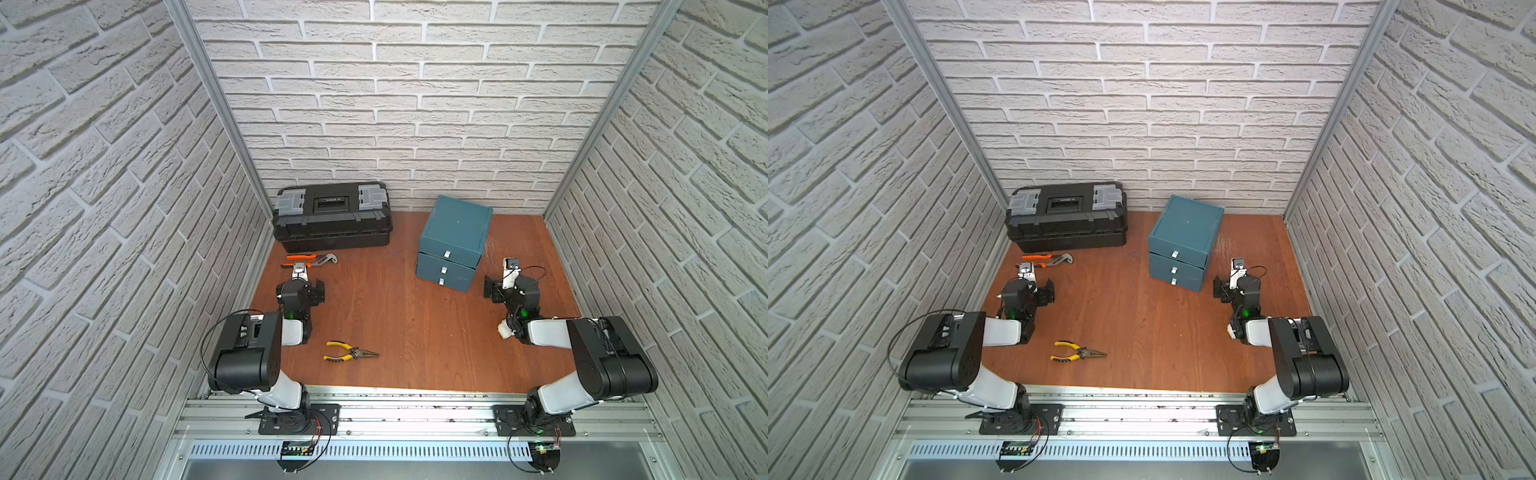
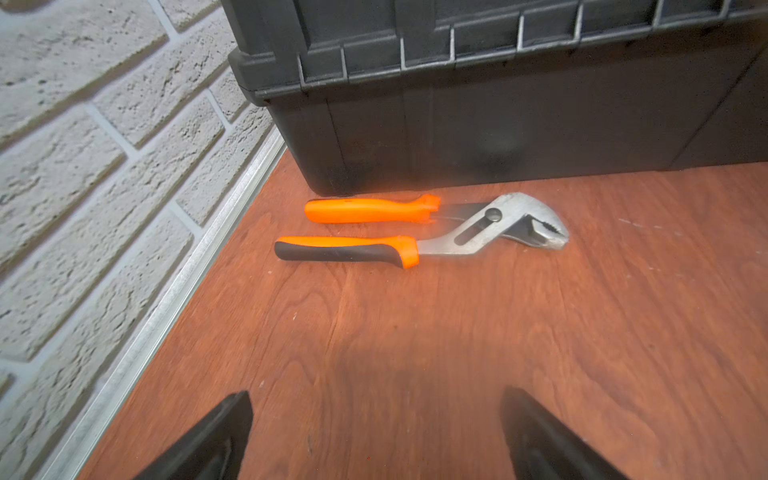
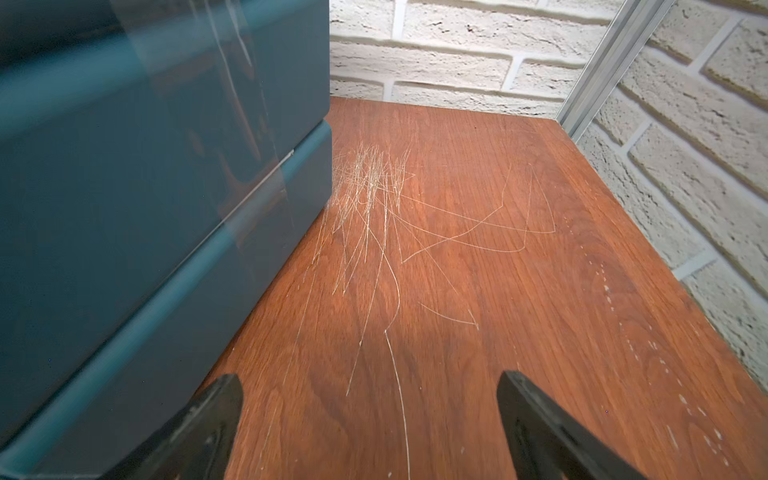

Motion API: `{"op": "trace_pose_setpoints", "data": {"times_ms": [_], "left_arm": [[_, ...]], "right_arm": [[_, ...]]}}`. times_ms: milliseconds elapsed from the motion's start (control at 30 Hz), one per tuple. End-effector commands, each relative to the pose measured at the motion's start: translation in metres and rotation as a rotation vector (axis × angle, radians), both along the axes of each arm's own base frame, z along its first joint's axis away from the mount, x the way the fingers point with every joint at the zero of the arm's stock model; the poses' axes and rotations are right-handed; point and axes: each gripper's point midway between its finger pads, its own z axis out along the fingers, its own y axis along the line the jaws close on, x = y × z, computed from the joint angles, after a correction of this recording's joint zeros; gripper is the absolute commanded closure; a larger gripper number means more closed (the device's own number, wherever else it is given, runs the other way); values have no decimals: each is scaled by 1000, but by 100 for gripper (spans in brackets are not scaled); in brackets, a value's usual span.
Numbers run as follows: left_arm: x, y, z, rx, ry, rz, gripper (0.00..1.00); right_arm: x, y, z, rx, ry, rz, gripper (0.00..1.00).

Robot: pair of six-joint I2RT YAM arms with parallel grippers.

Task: Take the cookies out of the drawer
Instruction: Adjust the storage box at the center of the board.

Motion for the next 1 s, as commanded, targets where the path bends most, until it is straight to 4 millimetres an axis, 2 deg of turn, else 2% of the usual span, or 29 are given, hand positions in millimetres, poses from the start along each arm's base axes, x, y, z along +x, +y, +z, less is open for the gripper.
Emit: {"op": "trace_pose_setpoints", "data": {"times_ms": [0, 967], "left_arm": [[8, 2, 15, -2, -60, 5, 1], [8, 2, 16, -10, -60, -1, 1]], "right_arm": [[3, -3, 12, 1, -45, -13, 0], [3, -3, 11, 2, -43, -13, 0]]}}
